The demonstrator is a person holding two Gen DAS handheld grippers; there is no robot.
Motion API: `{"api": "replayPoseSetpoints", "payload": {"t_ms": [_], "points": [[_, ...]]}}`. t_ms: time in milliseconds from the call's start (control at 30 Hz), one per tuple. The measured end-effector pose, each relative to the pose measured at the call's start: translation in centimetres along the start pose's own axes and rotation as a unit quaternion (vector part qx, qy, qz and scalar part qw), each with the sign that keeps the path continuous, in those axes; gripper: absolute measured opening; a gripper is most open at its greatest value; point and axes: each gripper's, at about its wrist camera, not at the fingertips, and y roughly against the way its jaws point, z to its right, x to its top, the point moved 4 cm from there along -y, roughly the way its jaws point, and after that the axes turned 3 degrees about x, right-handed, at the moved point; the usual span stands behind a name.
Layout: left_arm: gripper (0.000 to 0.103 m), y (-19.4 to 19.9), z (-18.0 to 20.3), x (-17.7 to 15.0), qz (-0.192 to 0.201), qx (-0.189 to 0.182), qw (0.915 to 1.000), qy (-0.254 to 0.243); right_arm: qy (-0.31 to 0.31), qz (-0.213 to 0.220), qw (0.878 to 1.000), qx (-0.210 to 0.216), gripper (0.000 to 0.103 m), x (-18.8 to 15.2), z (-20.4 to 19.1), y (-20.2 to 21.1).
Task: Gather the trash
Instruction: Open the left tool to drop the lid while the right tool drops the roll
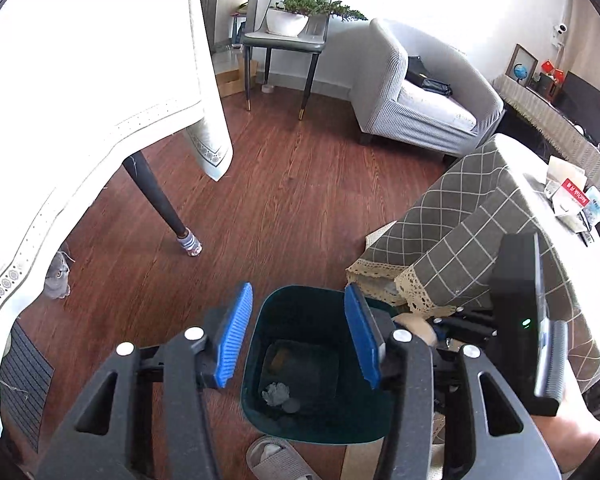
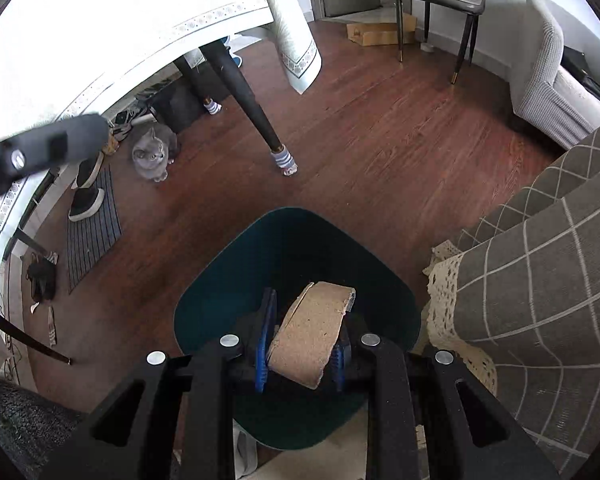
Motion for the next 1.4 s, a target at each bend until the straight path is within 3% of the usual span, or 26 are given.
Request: {"api": "replayPoseSetpoints", "payload": {"t_ms": [333,367,400,467,800,1100,1400], "points": [[0.037,2.8,1.9,2.1,0.040,-0.023,0.9989,0.008,0.009,-0.046,0.999,0.008,0.029,-2.2,0.0,-2.4],[0.037,2.9,2.1,2.2,0.042,-0.024,0.9988,0.009,0.013,-0.047,0.999,0.004,0.034,-2.4,-0.1,-2.4],[0.036,3.0,2.3,2.4,0.044,-0.026,0.9987,0.009,0.016,-0.048,0.999,0.003,0.052,-2.6,-0.2,-2.3],[0.036,3.4,2.9,2.6,0.049,-0.027,0.9984,0.008,0.016,-0.042,0.999,0.005,0.065,-2.8,-0.3,-1.7],[0.036,4.4,4.9,3.6,0.065,-0.030,0.9975,0.001,0.032,-0.008,0.998,0.051,0.065,-3.2,-0.6,1.2],[0.036,5.4,5.4,4.6,0.082,-0.033,0.9961,0.011,0.043,-0.002,0.998,0.051,0.065,-3.4,-0.7,2.6],[0.037,7.3,6.8,5.6,0.110,-0.039,0.9930,0.017,0.062,0.055,0.995,0.053,0.060,-3.4,-1.0,8.3]]}}
